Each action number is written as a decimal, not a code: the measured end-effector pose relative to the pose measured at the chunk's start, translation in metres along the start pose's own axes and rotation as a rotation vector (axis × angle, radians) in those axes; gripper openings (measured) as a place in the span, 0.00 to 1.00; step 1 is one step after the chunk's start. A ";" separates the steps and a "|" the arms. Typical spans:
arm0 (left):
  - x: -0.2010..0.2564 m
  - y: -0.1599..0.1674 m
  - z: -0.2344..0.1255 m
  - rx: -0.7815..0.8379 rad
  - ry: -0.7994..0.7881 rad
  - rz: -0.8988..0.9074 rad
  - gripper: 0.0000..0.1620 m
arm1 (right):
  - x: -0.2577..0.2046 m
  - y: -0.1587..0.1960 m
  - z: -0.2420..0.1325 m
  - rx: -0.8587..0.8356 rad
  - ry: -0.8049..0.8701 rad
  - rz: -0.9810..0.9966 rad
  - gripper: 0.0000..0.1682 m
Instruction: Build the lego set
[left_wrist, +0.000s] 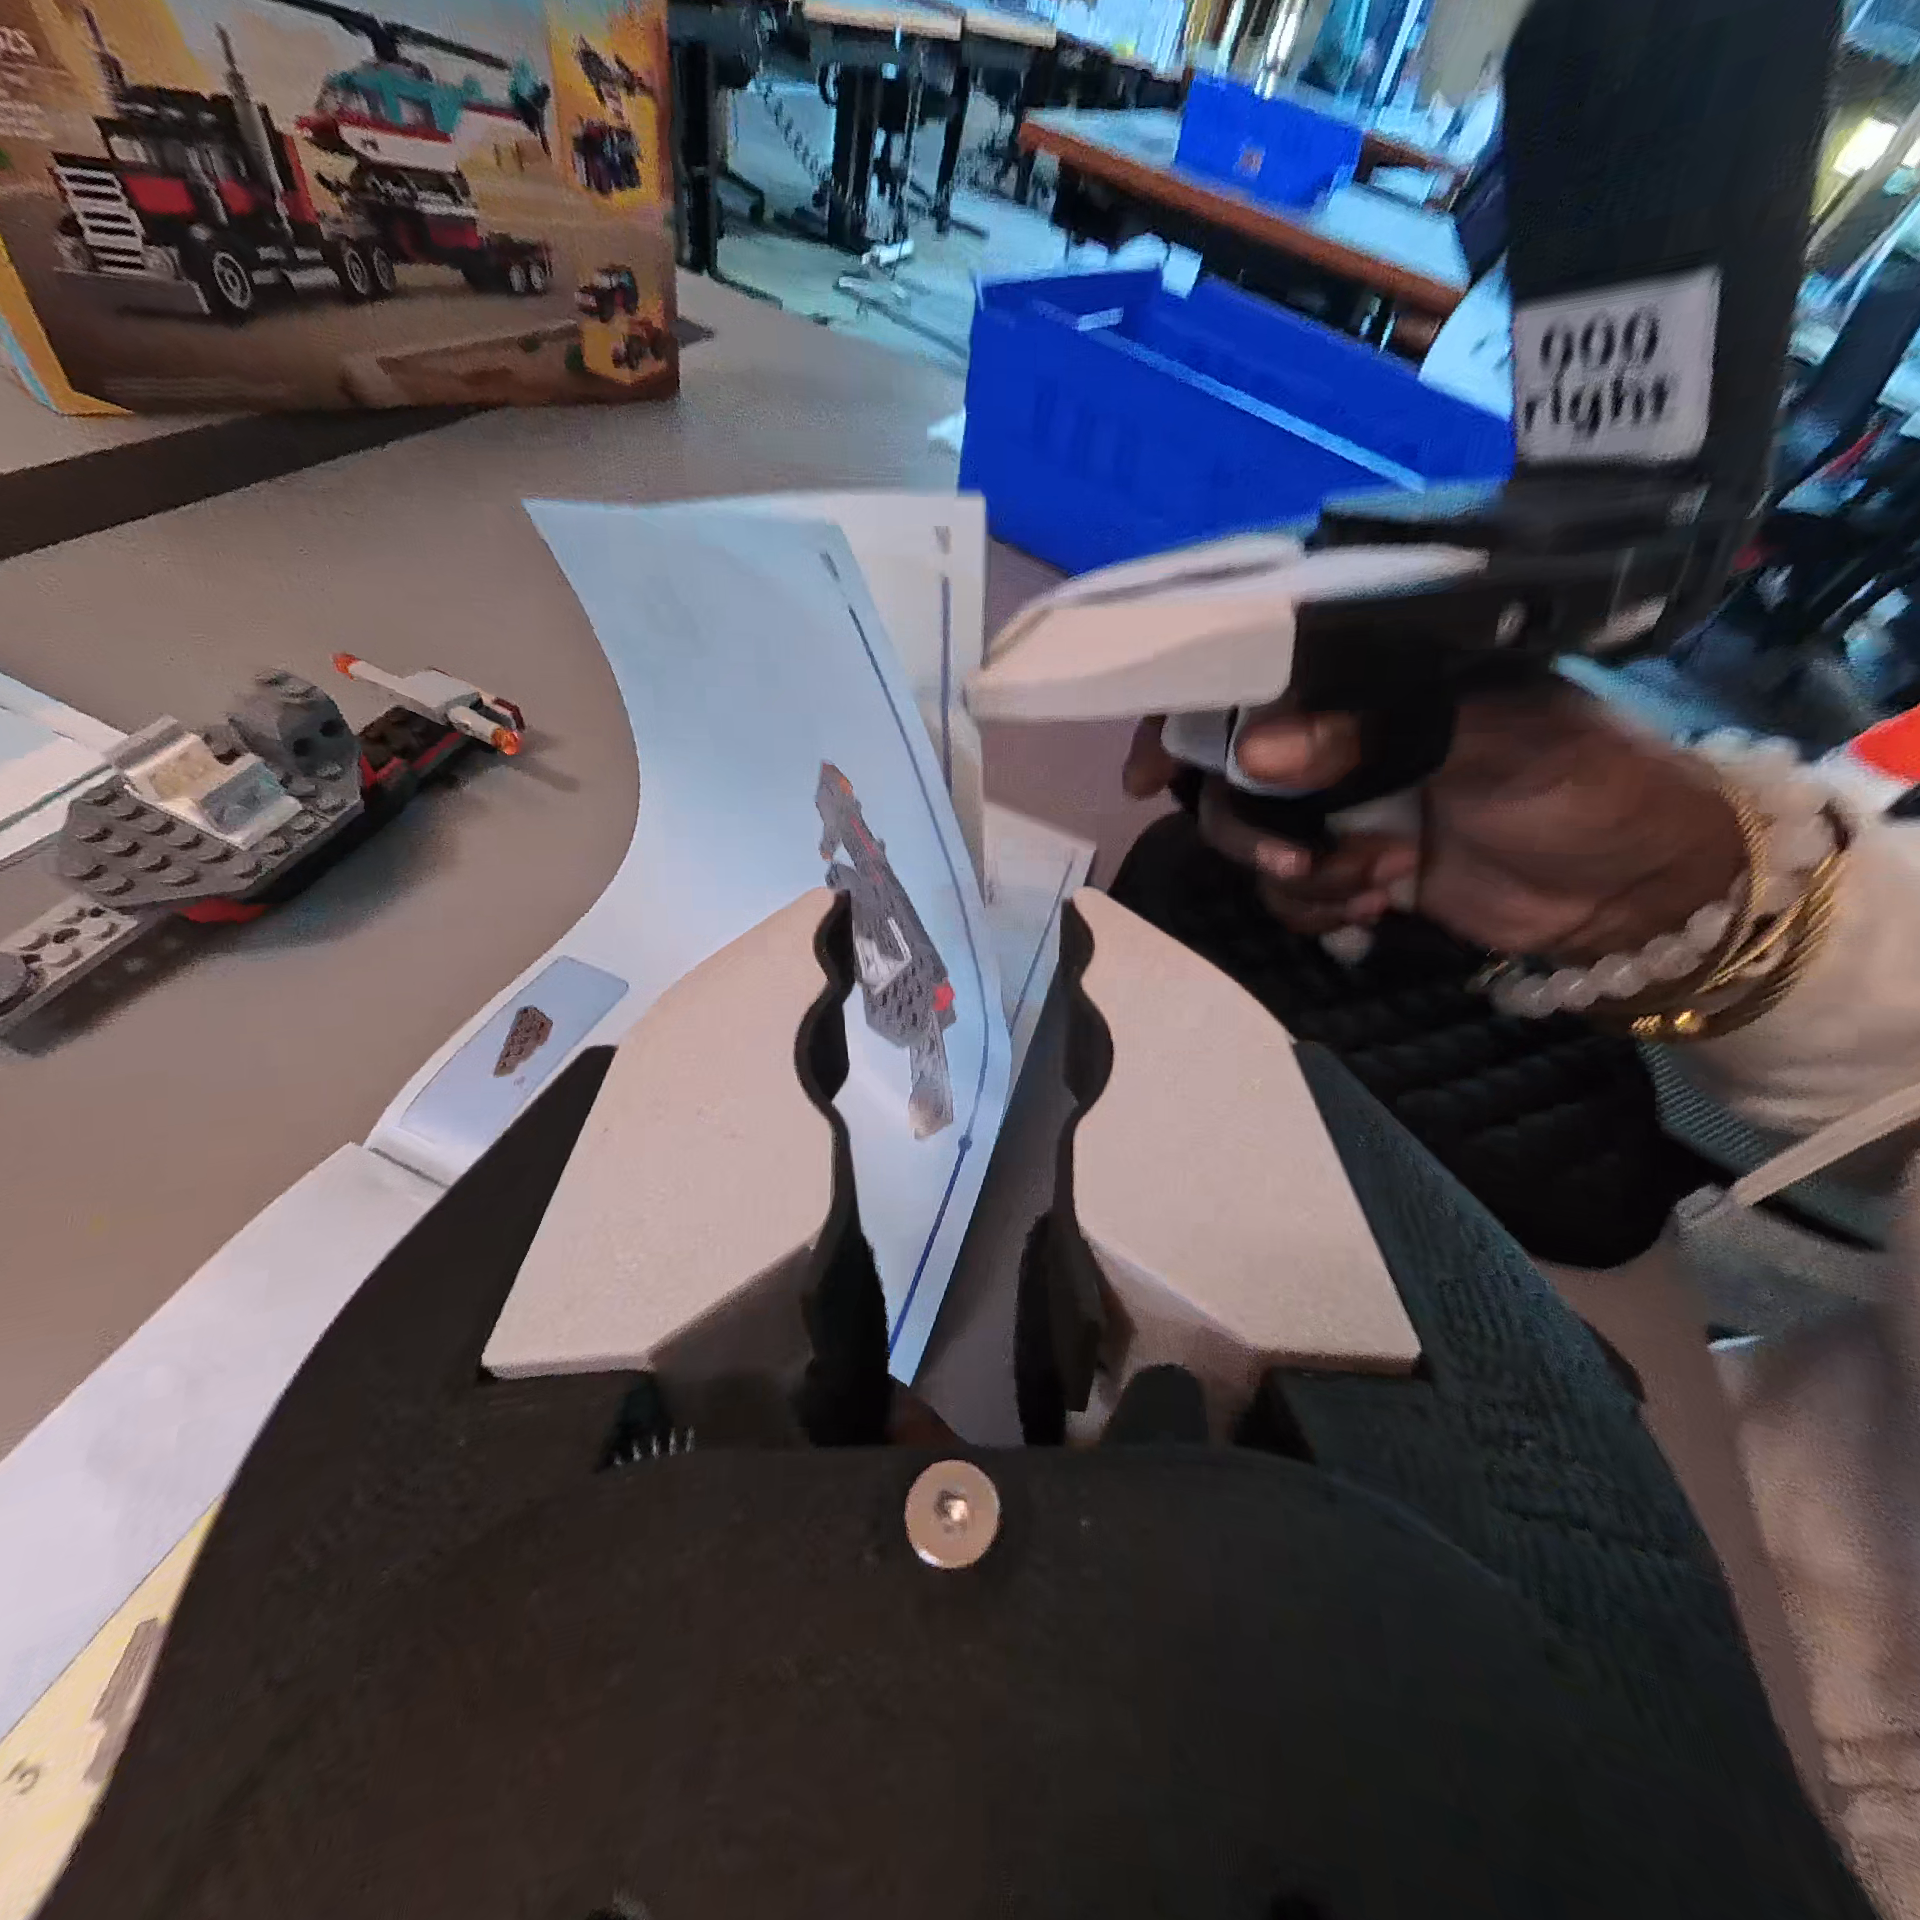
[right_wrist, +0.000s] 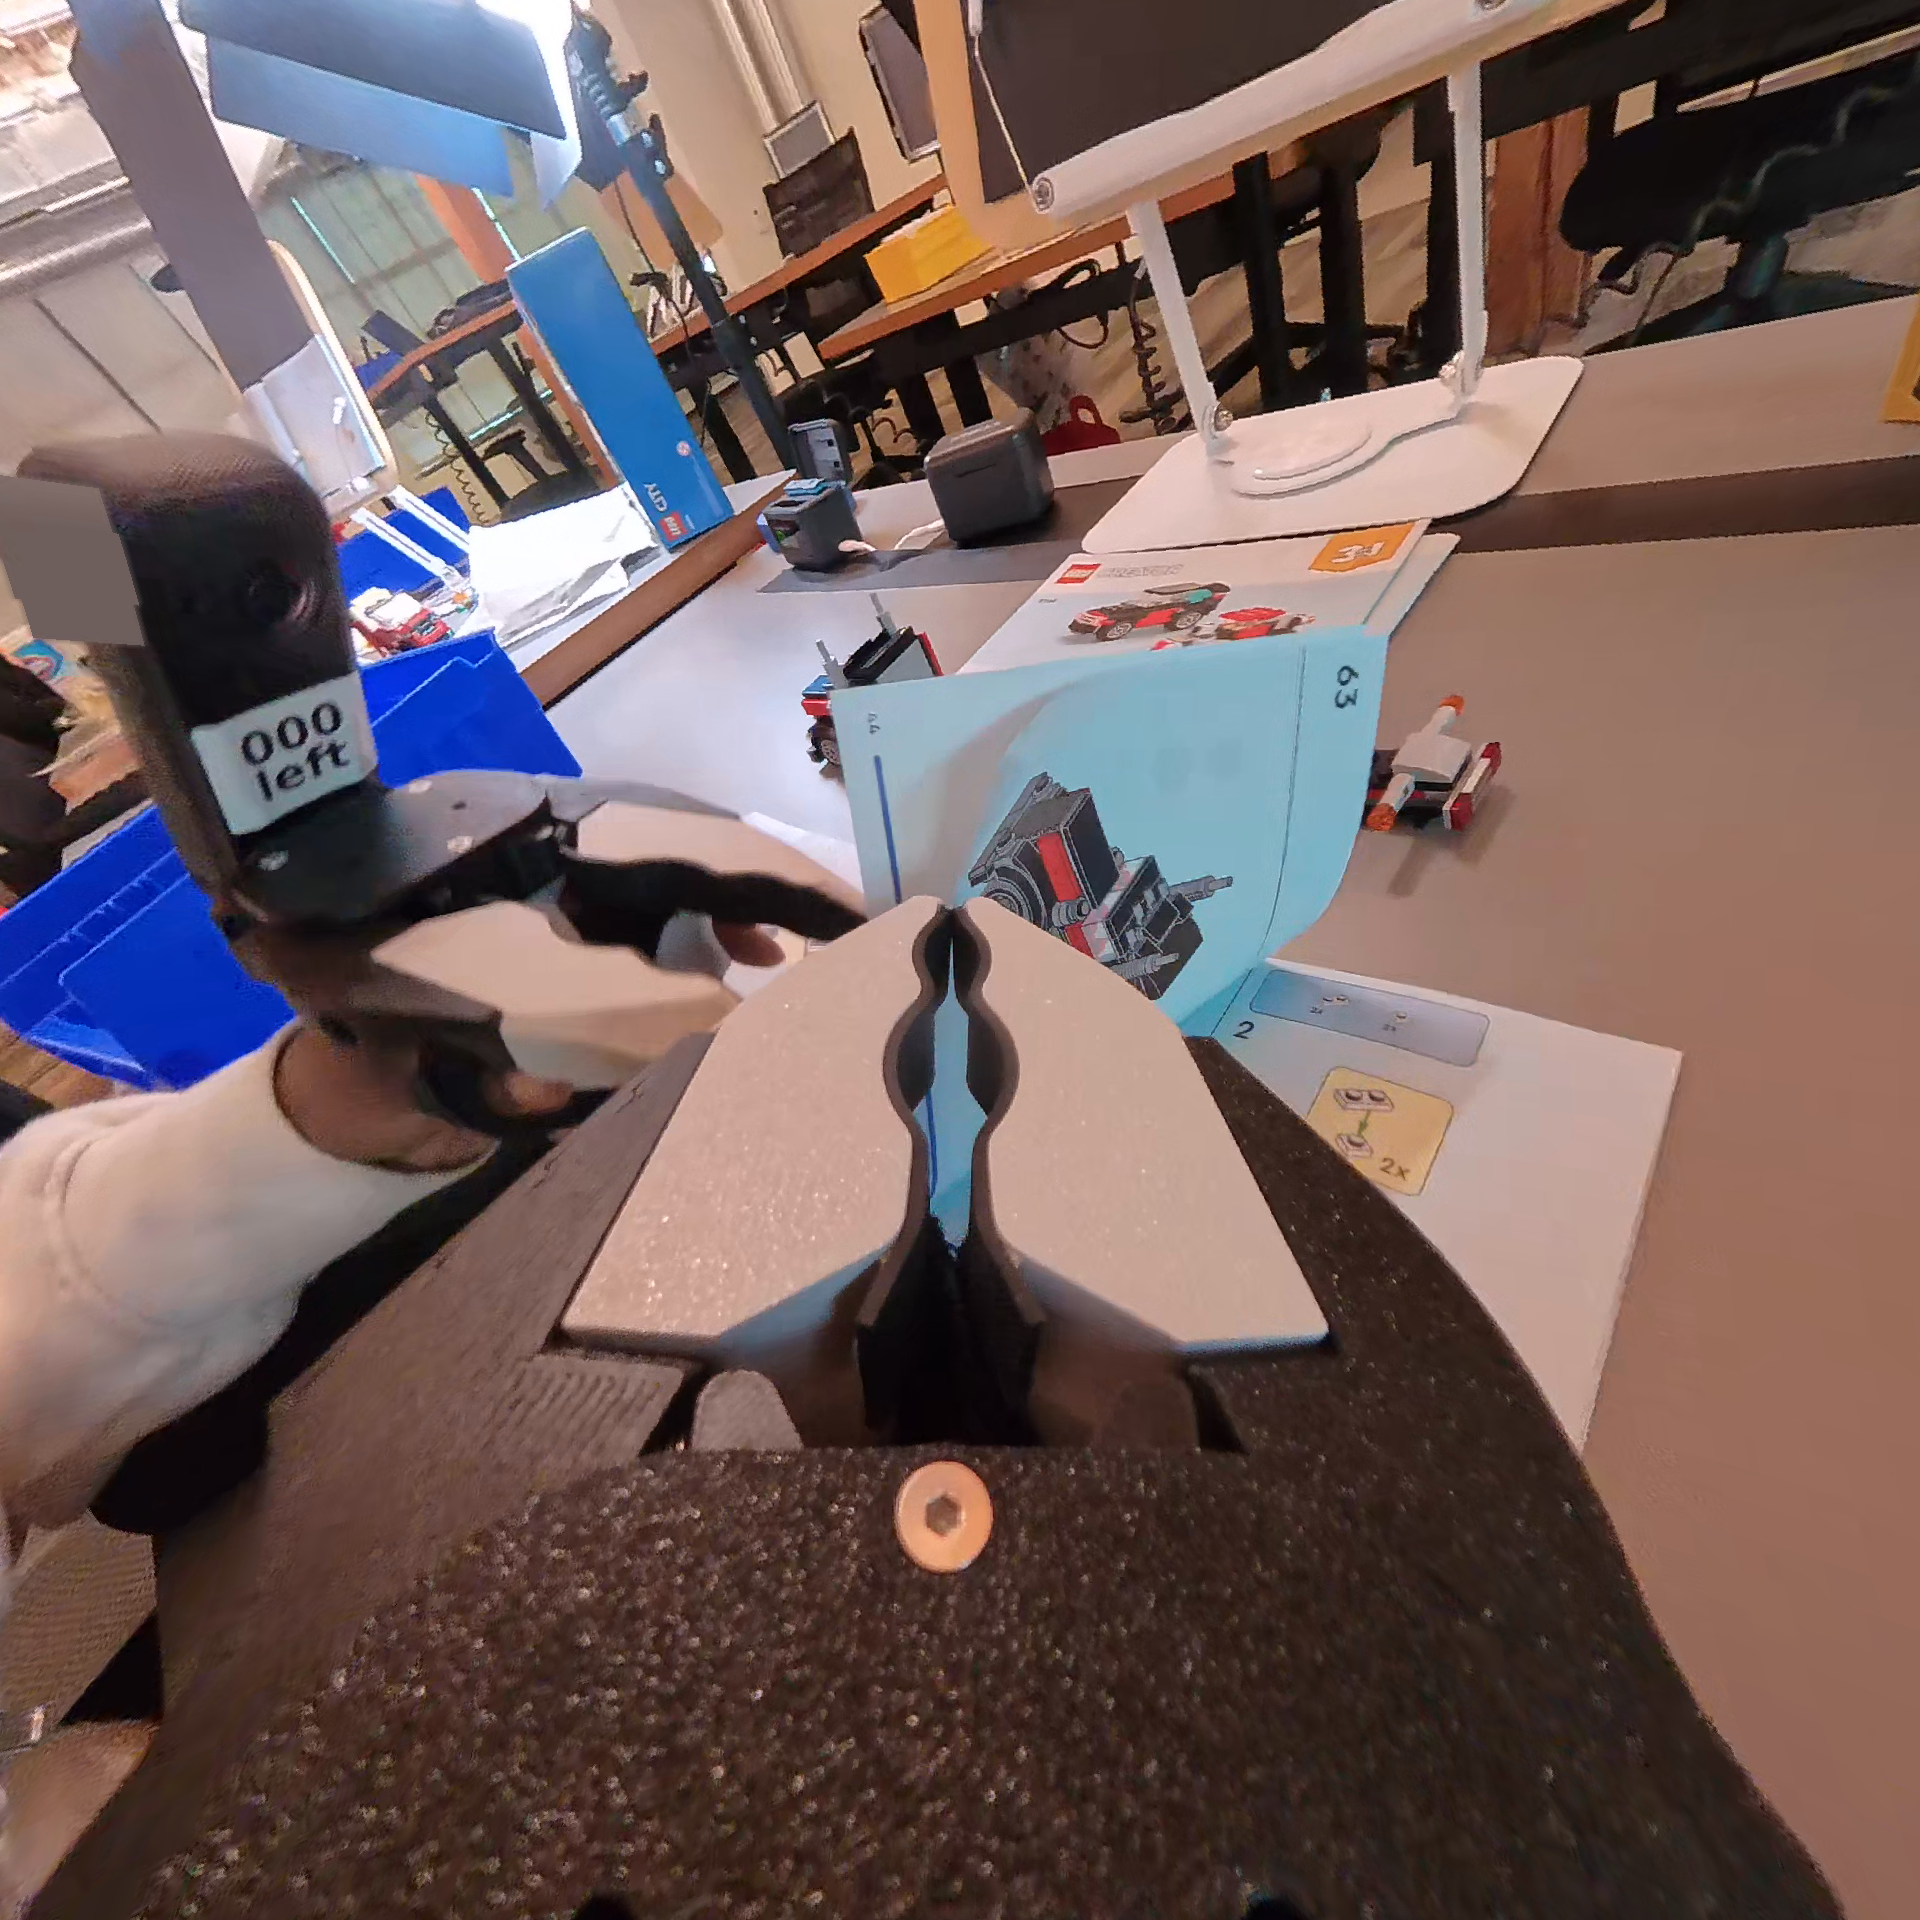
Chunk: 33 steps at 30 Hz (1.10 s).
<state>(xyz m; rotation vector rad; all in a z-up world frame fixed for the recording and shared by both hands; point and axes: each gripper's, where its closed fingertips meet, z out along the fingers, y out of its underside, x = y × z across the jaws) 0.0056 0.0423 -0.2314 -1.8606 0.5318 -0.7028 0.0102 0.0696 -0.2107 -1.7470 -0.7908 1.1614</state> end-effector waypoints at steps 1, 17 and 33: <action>-0.001 -0.006 -0.002 0.020 0.009 -0.027 0.24 | -0.002 0.000 0.000 0.000 -0.010 -0.005 0.00; -0.029 -0.036 -0.039 0.245 -0.214 -0.175 0.00 | -0.006 0.010 -0.009 -0.044 -0.003 -0.084 0.00; -0.064 0.014 -0.159 0.340 -0.625 -0.324 0.00 | 0.050 -0.027 -0.063 -0.118 0.517 -0.522 0.22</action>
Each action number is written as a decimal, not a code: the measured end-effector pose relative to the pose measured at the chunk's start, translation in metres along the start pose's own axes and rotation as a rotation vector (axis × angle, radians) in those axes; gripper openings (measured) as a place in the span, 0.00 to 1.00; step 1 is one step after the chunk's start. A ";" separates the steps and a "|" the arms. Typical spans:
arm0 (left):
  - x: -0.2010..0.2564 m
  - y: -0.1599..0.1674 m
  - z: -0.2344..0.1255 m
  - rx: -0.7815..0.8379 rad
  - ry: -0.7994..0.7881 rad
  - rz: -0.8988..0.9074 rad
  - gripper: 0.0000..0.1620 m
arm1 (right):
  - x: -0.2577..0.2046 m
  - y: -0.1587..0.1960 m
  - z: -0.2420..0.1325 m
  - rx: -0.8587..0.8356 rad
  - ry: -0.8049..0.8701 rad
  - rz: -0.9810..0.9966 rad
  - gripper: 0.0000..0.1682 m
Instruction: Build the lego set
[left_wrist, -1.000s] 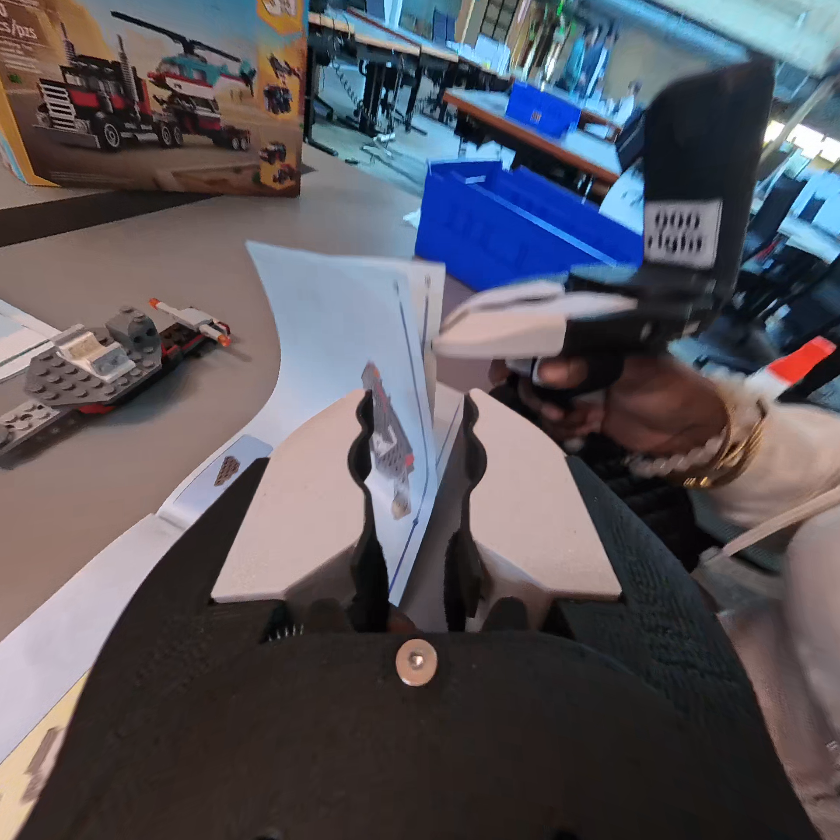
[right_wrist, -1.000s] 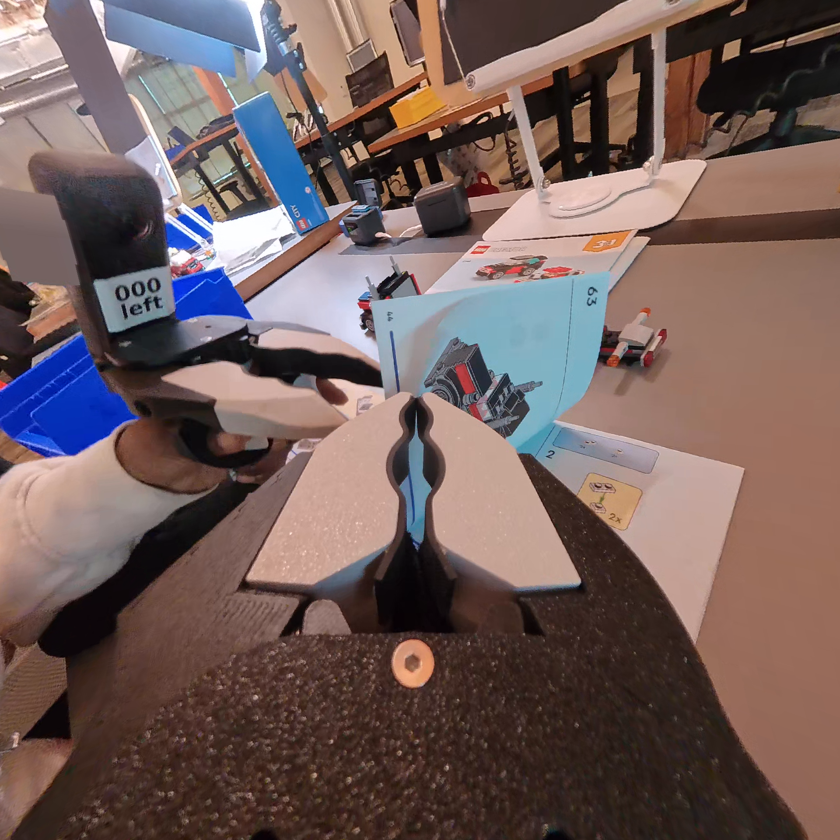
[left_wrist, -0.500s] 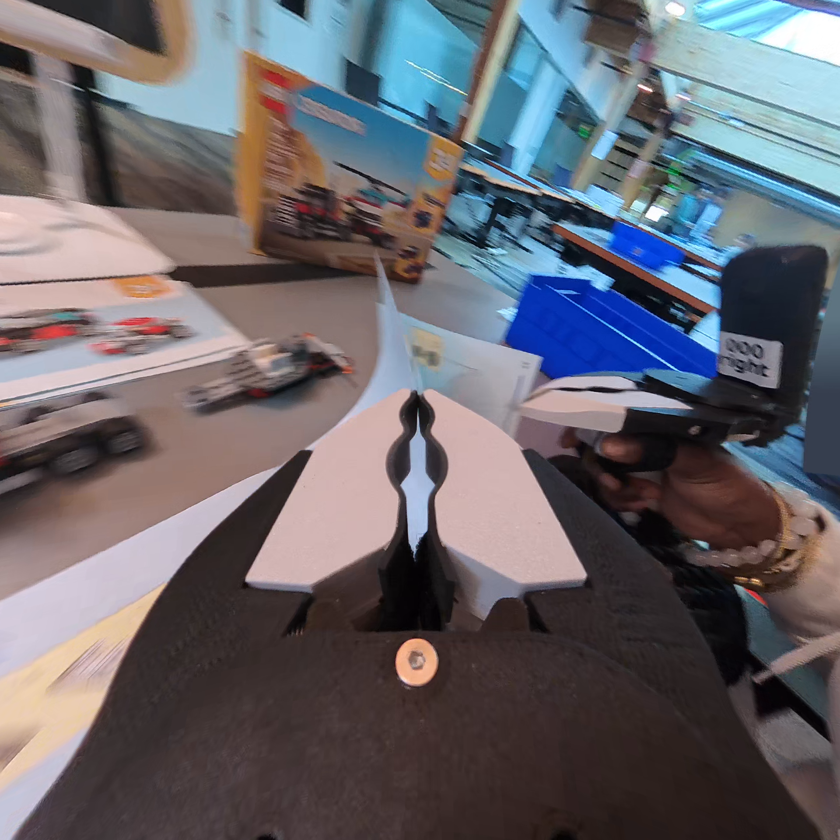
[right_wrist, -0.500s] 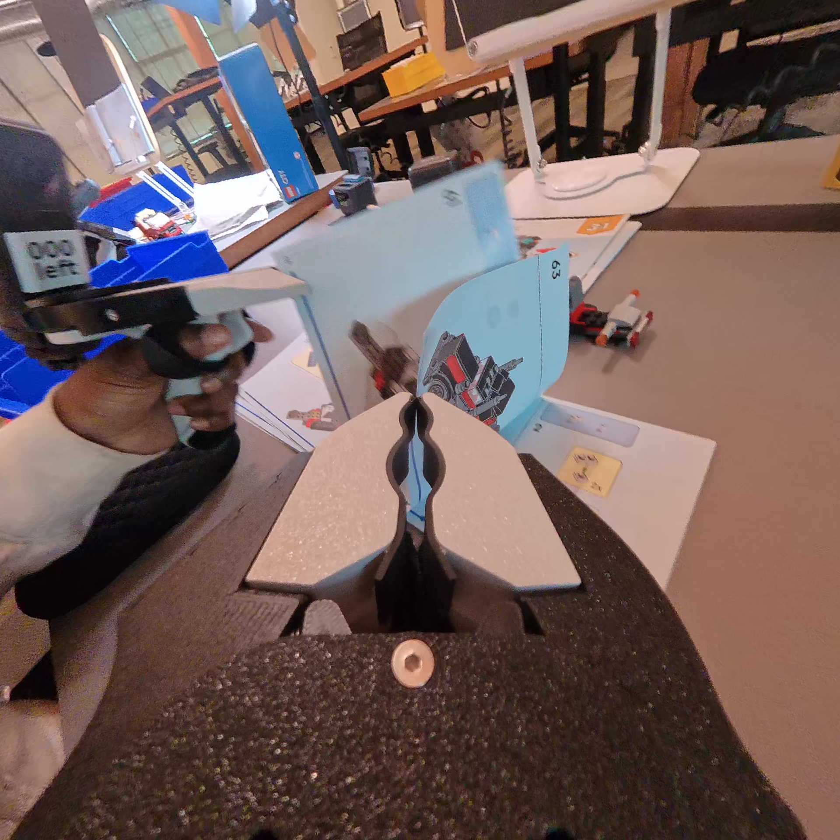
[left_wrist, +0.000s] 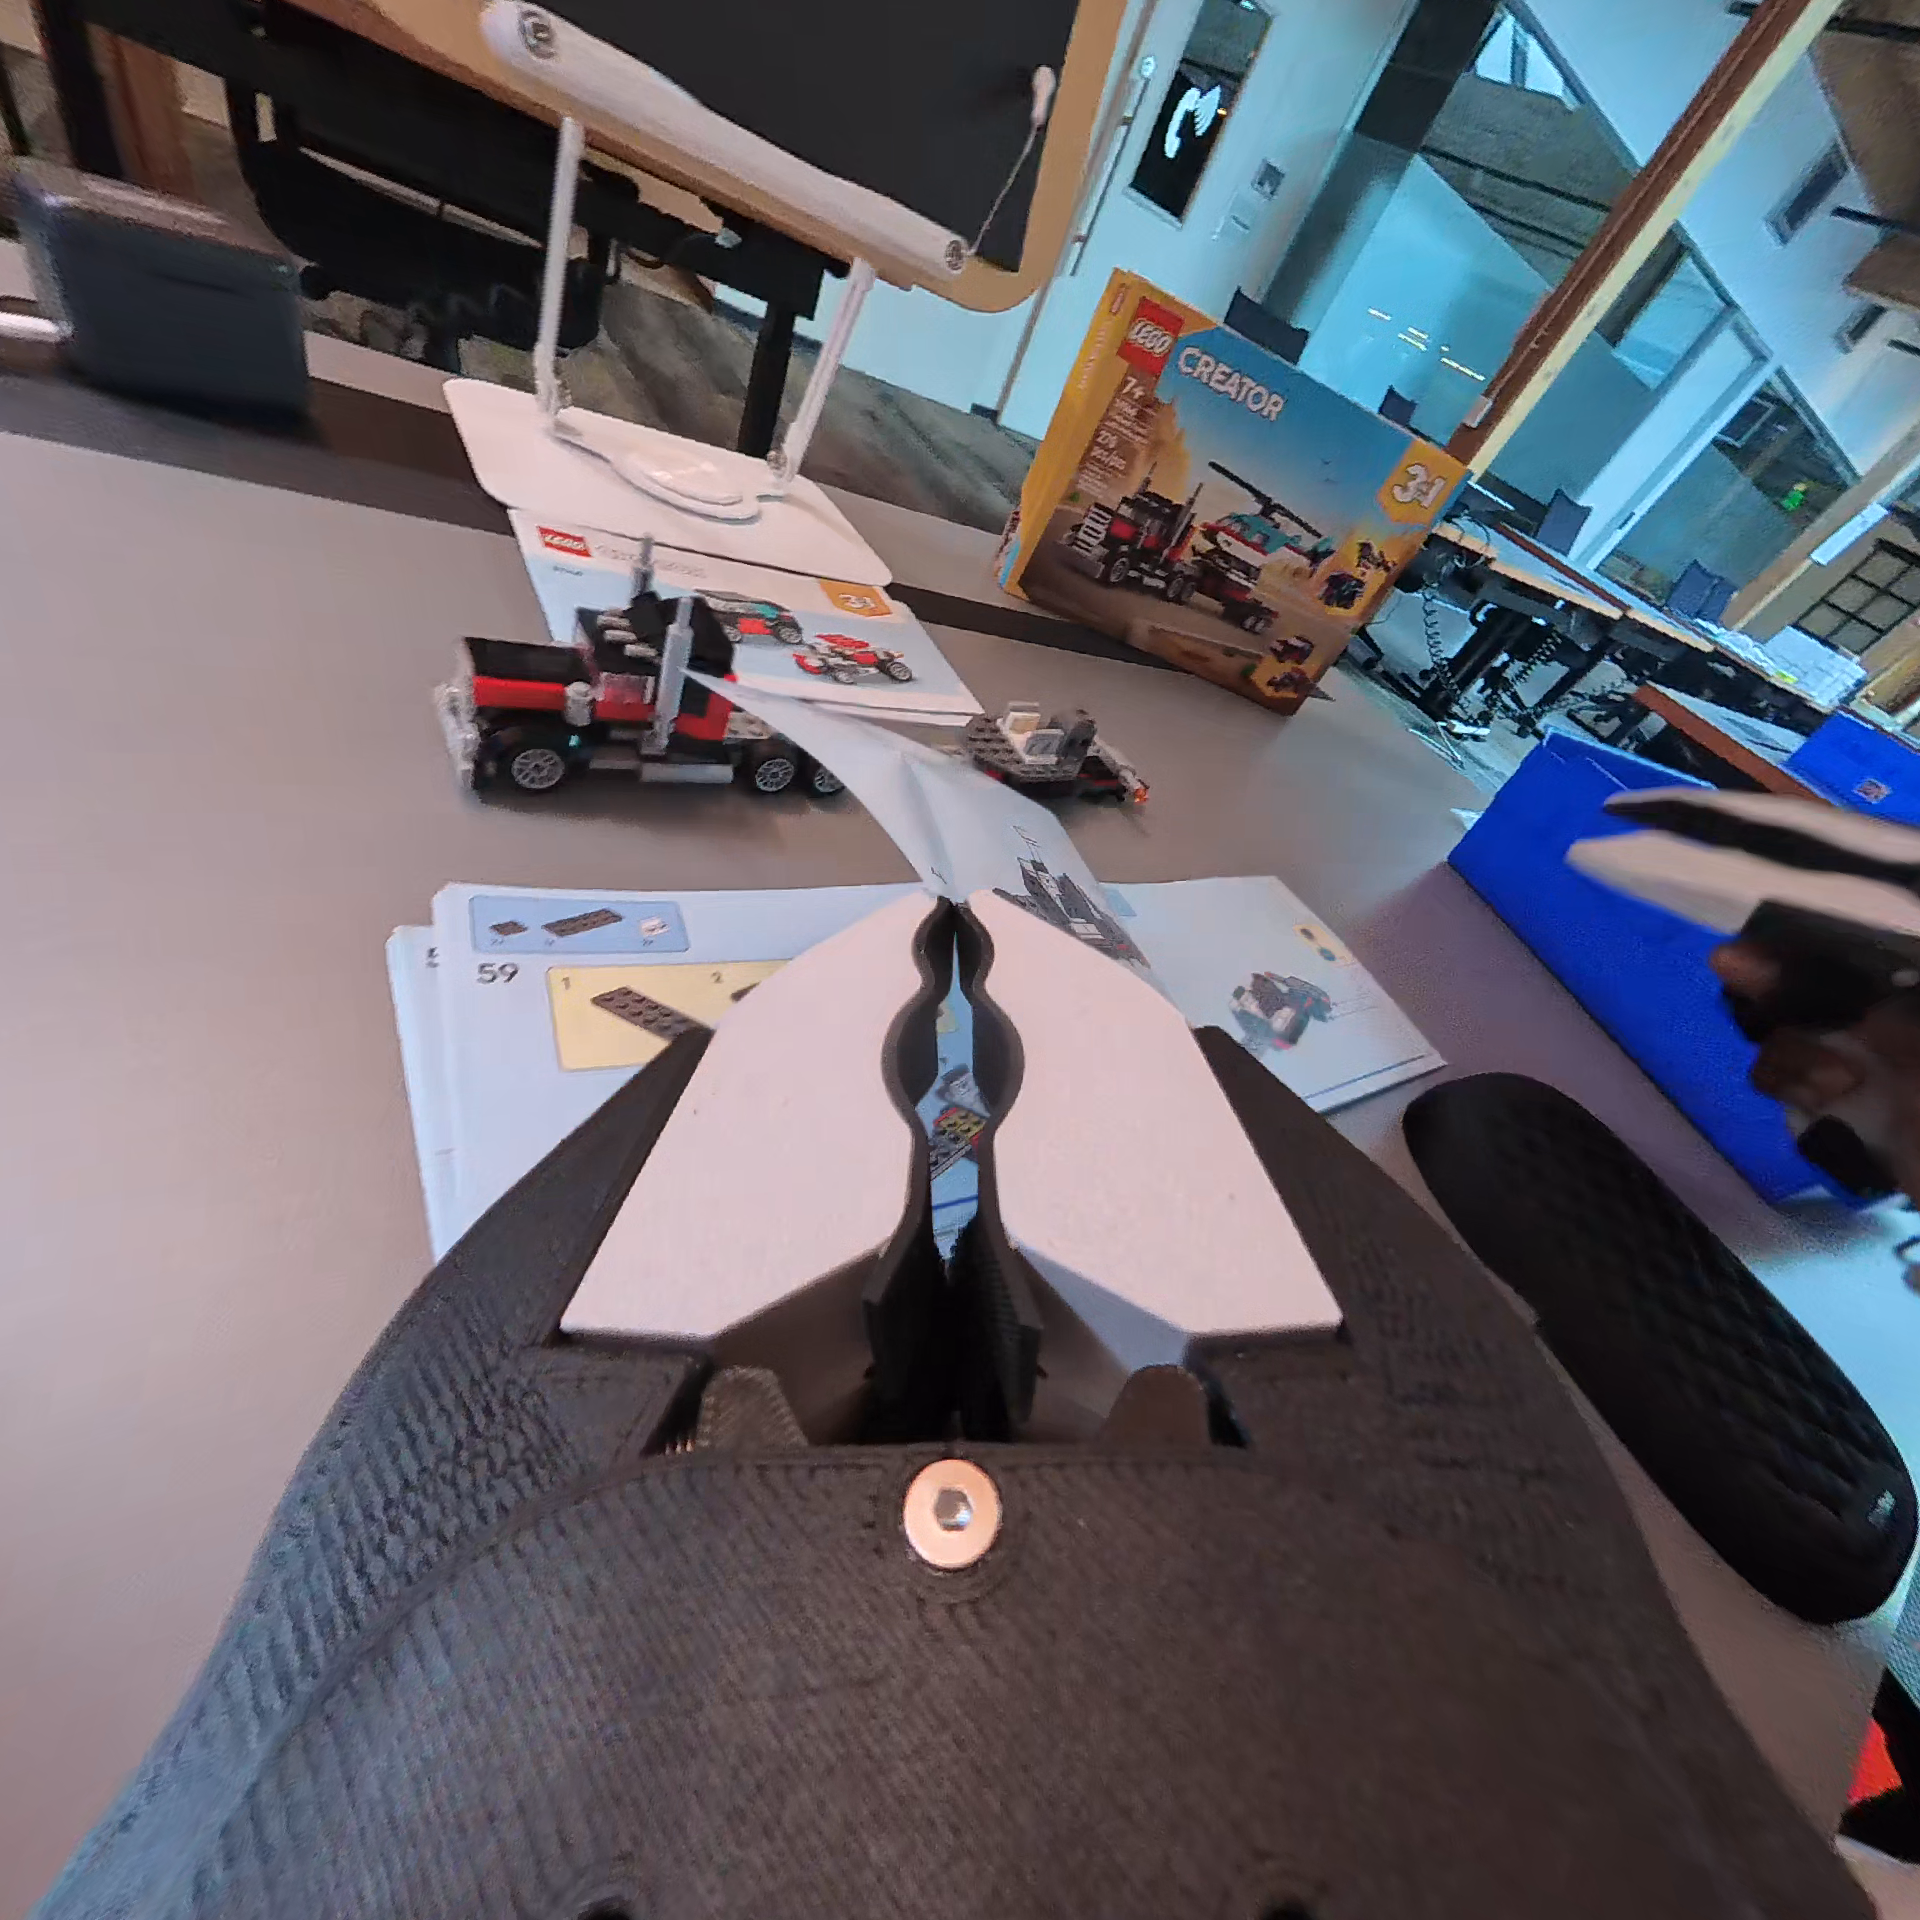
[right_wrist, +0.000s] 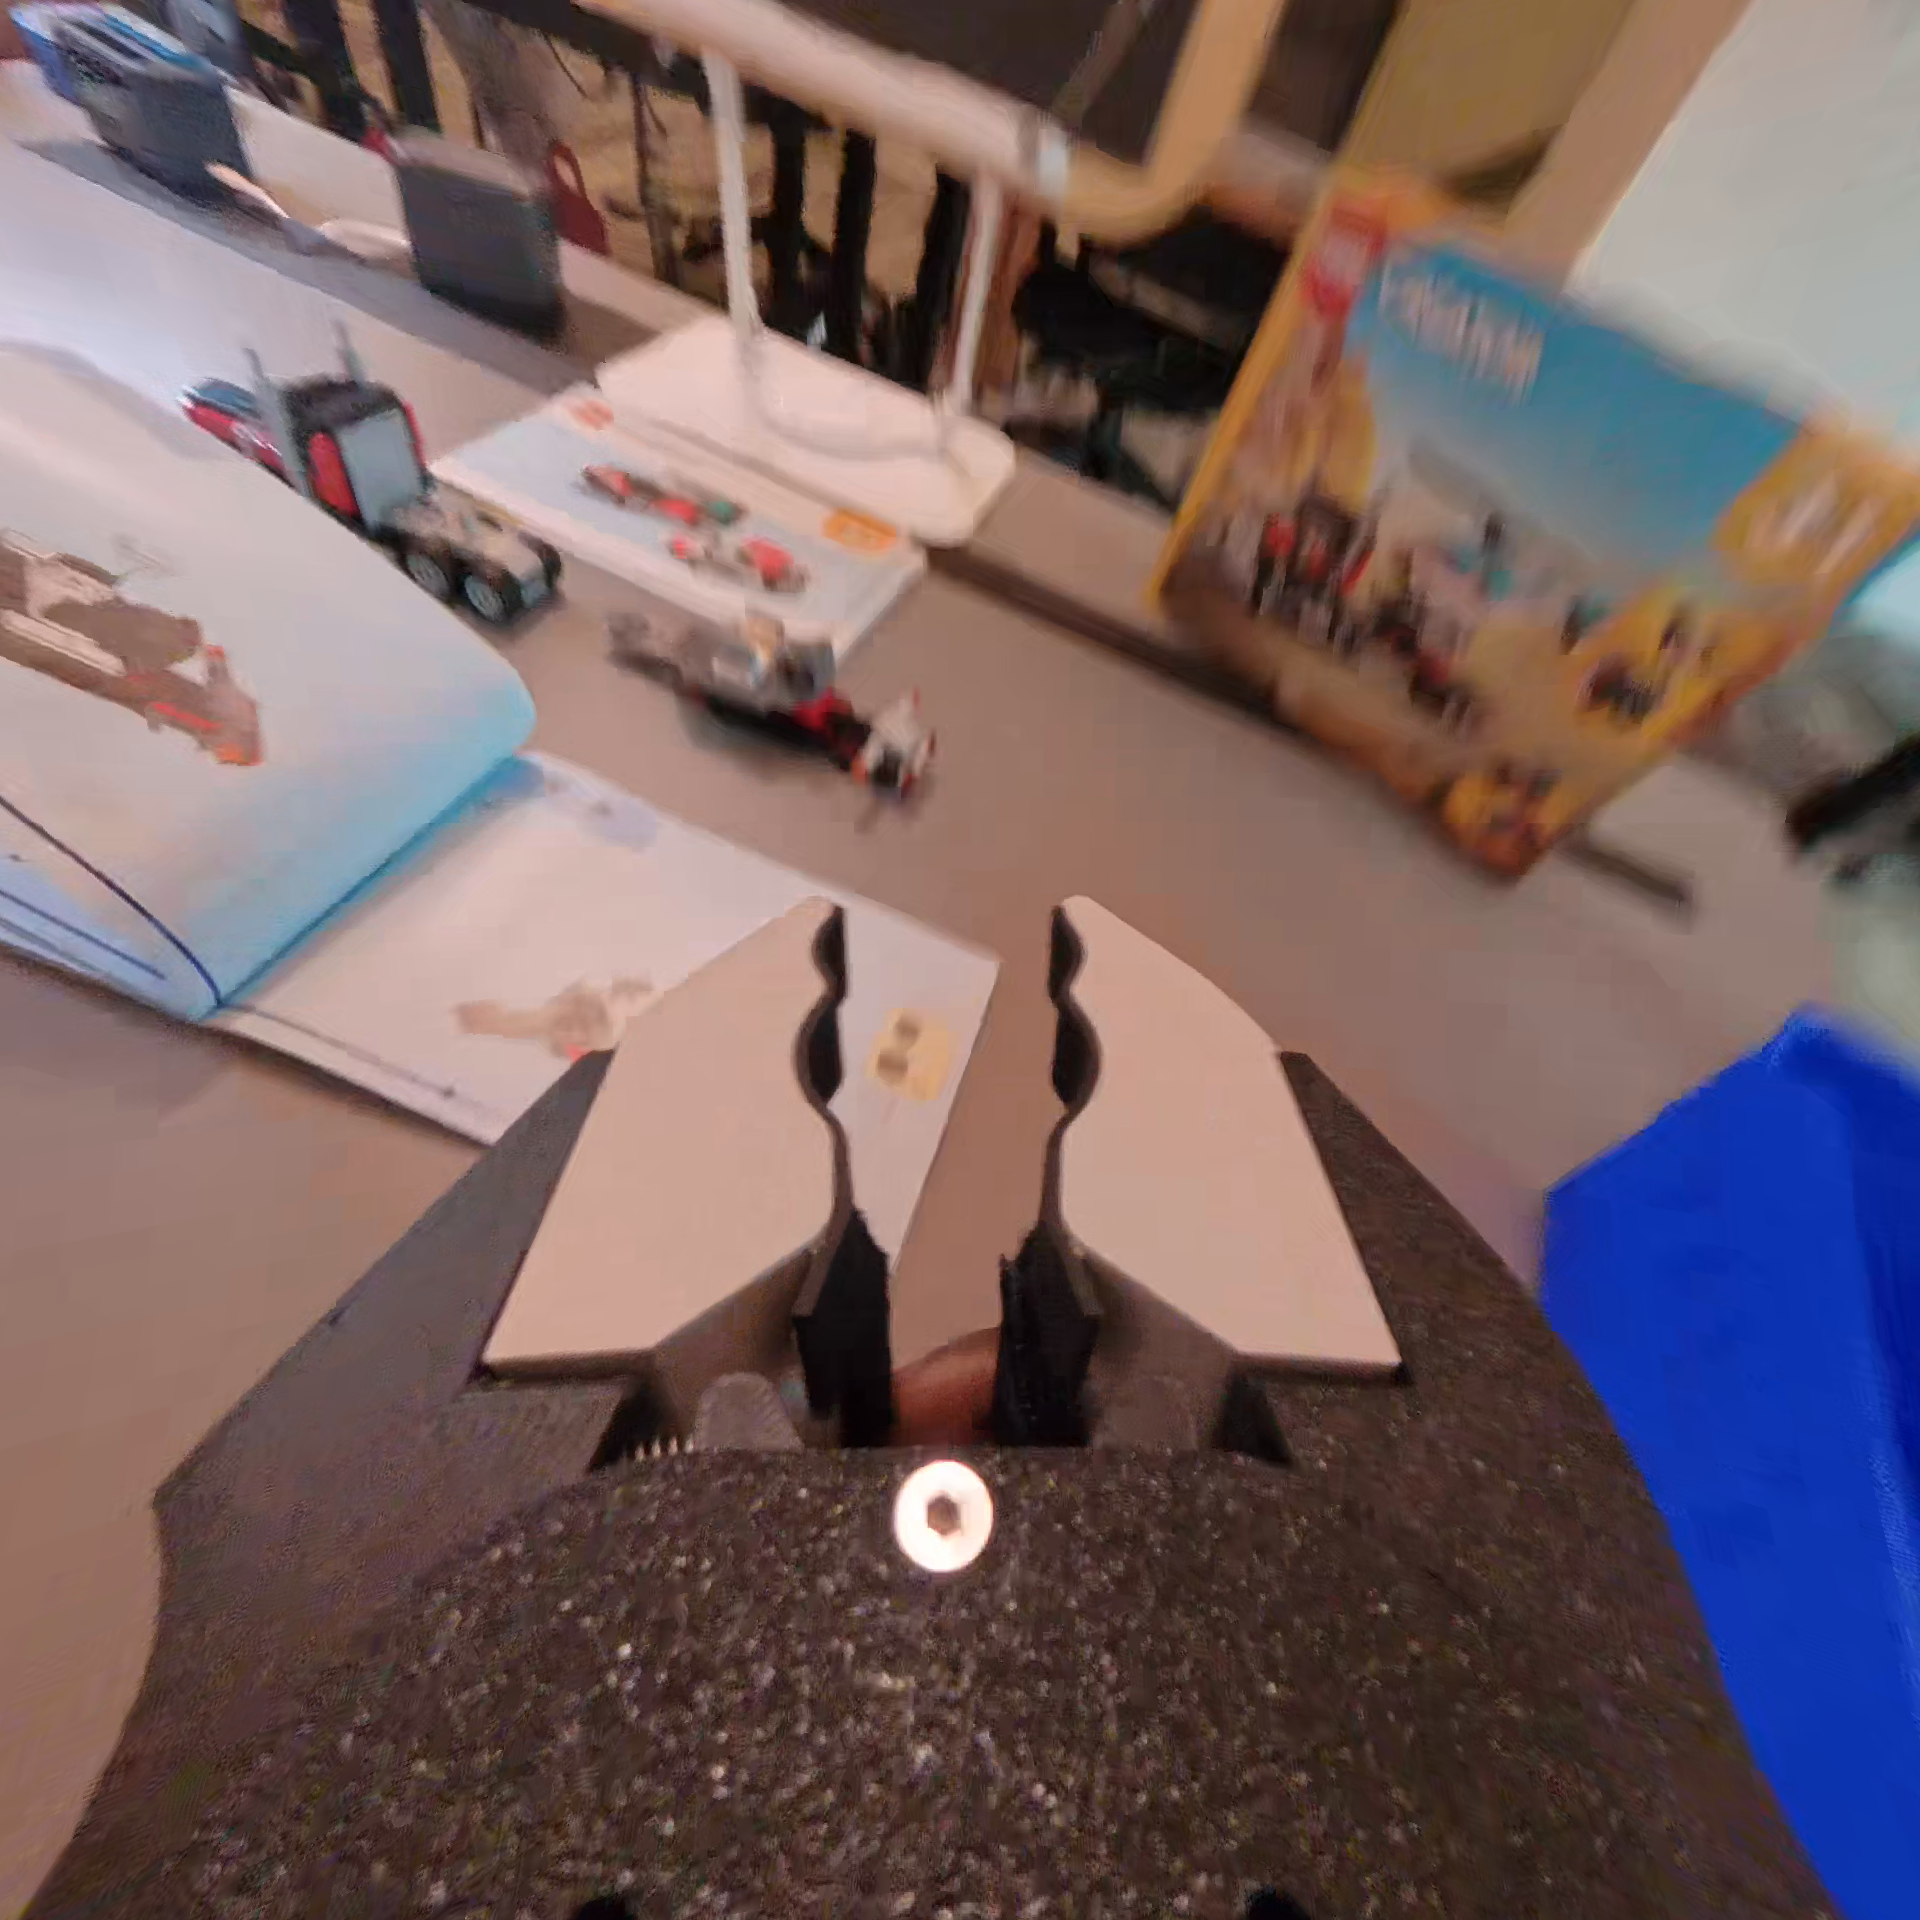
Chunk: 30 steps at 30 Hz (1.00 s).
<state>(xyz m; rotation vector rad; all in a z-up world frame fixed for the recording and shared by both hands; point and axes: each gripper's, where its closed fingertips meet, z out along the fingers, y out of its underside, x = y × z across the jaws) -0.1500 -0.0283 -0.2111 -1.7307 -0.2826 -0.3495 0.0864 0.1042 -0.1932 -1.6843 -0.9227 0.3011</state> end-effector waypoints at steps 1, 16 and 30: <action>-0.003 0.000 -0.002 0.001 -0.009 -0.005 0.00 | -0.010 -0.019 0.000 0.059 -0.040 -0.066 0.12; -0.037 0.008 -0.029 -0.027 -0.106 -0.155 0.00 | -0.191 0.031 0.076 -0.202 -1.183 -0.097 0.00; -0.061 0.029 -0.043 -0.218 -0.206 -0.078 0.06 | -0.196 0.043 0.080 -0.258 -1.146 -0.200 0.00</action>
